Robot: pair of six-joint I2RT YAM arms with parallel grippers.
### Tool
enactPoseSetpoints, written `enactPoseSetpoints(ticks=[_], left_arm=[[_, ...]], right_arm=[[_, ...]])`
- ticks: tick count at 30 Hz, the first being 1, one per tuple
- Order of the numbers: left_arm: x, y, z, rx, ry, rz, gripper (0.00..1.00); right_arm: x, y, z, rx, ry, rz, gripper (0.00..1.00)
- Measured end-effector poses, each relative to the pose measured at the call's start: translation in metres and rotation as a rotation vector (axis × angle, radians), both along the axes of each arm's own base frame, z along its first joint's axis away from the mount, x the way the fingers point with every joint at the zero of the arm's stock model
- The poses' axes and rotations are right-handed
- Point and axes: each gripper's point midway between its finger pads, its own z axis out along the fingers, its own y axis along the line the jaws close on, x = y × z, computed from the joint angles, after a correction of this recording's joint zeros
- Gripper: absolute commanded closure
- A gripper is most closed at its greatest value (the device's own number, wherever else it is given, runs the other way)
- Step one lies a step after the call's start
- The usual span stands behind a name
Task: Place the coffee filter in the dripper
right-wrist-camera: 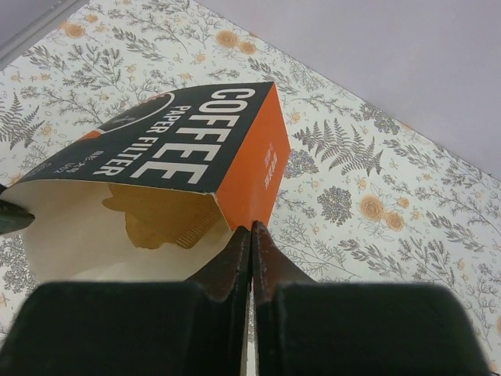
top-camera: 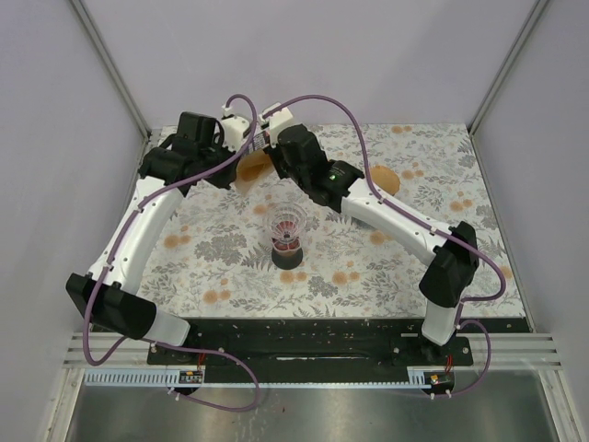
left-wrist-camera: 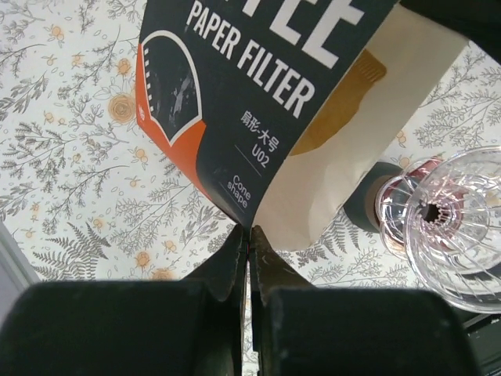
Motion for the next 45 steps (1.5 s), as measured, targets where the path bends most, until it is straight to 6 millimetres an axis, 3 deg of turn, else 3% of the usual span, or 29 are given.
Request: enactPoseSetpoints(ticks=[4,6,11,17,20,24,28,30,38,45], left_arm=[[-0.003,-0.006,0.007,-0.023,-0.002,-0.032,0.59],[-0.002,-0.009,0.015,-0.037,-0.020,-0.052,0.48],[-0.002,-0.023,0.048,-0.083,-0.096,-0.116,0.43],[-0.017,-0.053,0.098,-0.182,-0.194,-0.262,0.50],[-0.033,-0.067,0.105,-0.229,-0.193,-0.350,0.56],[-0.041,-0.074,0.090,-0.225,-0.178,-0.412,0.54],[-0.027,-0.069,0.066,-0.152,-0.180,-0.392,0.55],[-0.015,-0.066,0.060,-0.098,-0.205,-0.378,0.62],[0.010,-0.063,0.061,0.081,-0.328,-0.370,0.69],[0.016,-0.053,0.062,0.180,-0.375,-0.394,0.71]], right_arm=[[0.000,0.000,0.000,0.002,0.002,-0.002,1.00],[0.000,-0.001,-0.002,0.002,0.010,-0.004,1.00],[-0.003,0.001,0.001,0.022,0.029,-0.003,1.00],[-0.004,0.007,0.017,0.081,0.036,0.004,1.00],[-0.005,0.012,0.023,0.120,0.058,0.021,1.00],[-0.007,0.015,0.020,0.166,0.110,0.040,1.00],[-0.005,0.013,0.016,0.188,0.146,0.040,1.00],[-0.007,0.014,0.015,0.198,0.157,0.046,1.00],[-0.009,0.018,0.015,0.212,0.172,0.060,1.00],[-0.011,0.019,0.014,0.211,0.180,0.073,1.00]])
